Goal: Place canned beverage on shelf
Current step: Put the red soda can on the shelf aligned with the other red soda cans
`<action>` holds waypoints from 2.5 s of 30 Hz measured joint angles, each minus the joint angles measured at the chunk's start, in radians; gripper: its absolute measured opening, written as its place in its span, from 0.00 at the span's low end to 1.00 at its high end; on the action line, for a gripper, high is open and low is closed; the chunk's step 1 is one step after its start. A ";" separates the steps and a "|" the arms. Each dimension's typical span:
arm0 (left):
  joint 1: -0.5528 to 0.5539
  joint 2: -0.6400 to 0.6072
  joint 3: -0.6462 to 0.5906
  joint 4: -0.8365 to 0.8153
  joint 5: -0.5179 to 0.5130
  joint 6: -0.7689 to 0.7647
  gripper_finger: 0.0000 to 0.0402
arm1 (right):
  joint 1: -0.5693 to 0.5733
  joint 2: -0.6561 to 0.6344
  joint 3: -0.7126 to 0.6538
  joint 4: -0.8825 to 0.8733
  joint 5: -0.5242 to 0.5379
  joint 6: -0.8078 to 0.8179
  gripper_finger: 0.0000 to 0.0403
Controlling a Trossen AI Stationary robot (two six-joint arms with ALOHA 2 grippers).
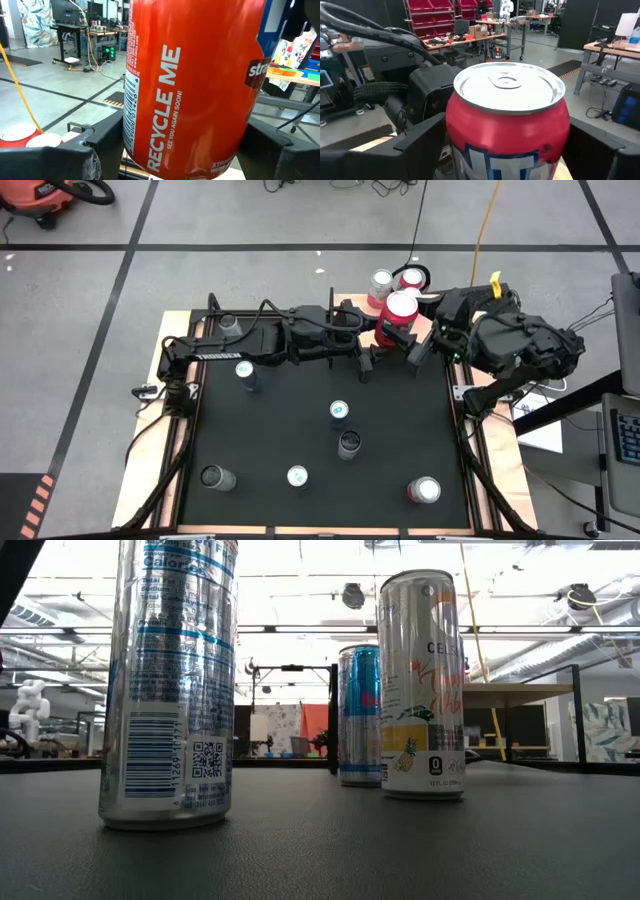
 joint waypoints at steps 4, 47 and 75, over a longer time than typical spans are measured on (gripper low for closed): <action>0.000 0.000 0.000 -0.001 -0.001 0.000 0.72 | 0.000 0.003 0.000 -0.001 0.004 -0.015 0.81; -0.033 -0.058 0.001 -0.252 -0.102 -0.019 0.99 | 0.002 -0.100 -0.001 -0.262 0.033 0.135 0.70; -0.126 -0.164 0.000 -0.666 -0.128 -0.129 1.00 | 0.059 -0.651 -1.221 0.385 0.395 0.212 0.70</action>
